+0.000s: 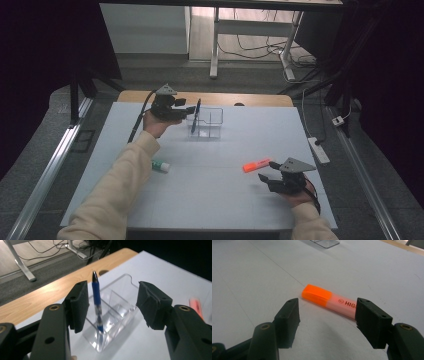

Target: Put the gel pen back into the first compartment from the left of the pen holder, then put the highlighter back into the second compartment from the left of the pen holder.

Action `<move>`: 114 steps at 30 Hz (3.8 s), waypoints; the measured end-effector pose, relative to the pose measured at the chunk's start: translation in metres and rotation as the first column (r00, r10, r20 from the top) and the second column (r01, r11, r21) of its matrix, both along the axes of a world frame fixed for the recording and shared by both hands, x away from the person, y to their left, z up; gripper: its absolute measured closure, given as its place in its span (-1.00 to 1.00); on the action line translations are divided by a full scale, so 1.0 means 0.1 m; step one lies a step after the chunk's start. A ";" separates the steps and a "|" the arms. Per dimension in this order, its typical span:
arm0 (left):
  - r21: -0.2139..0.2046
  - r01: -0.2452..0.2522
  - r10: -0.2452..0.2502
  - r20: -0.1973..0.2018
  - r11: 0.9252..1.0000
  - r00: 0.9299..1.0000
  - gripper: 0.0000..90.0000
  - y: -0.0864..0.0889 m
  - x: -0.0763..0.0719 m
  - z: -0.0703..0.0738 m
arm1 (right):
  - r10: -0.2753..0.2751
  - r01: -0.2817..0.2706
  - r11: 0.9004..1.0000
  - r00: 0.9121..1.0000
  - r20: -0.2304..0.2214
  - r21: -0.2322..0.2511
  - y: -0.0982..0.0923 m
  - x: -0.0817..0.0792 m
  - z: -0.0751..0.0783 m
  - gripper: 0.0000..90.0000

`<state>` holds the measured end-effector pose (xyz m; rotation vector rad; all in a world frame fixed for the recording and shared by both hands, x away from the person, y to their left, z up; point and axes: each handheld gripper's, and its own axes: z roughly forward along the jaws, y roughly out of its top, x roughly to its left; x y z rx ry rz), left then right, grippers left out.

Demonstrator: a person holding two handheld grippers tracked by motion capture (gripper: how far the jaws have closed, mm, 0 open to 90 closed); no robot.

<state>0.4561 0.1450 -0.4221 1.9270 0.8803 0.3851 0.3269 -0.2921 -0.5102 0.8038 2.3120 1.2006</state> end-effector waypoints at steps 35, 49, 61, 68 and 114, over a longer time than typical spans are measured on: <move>0.096 -0.037 0.040 -0.029 0.995 0.999 -0.16 0.69 -1.39 -0.35 | -0.006 0.006 1.000 1.000 0.003 -0.009 -0.01 0.00 0.01 -0.19; 0.114 -0.030 0.039 -0.076 0.993 0.996 -0.20 0.79 -1.64 -0.57 | -0.004 0.004 1.000 1.000 -0.001 -0.011 -0.02 0.00 0.00 -0.19; 0.103 -0.047 0.058 -0.108 0.994 0.992 -0.22 0.90 -1.82 -0.71 | -0.001 0.001 1.000 1.000 0.002 -0.009 -0.02 0.01 0.00 -0.20; 0.102 -0.053 0.064 -0.108 0.993 0.992 -0.26 0.92 -1.86 -0.72 | 0.008 -0.008 0.999 1.000 0.012 -0.031 -0.03 0.01 0.02 -0.23; 0.105 -0.048 0.062 -0.134 0.993 0.989 -0.43 0.90 -1.86 -0.80 | 0.313 -0.368 0.865 0.927 -0.206 -0.342 0.36 0.68 0.43 -0.31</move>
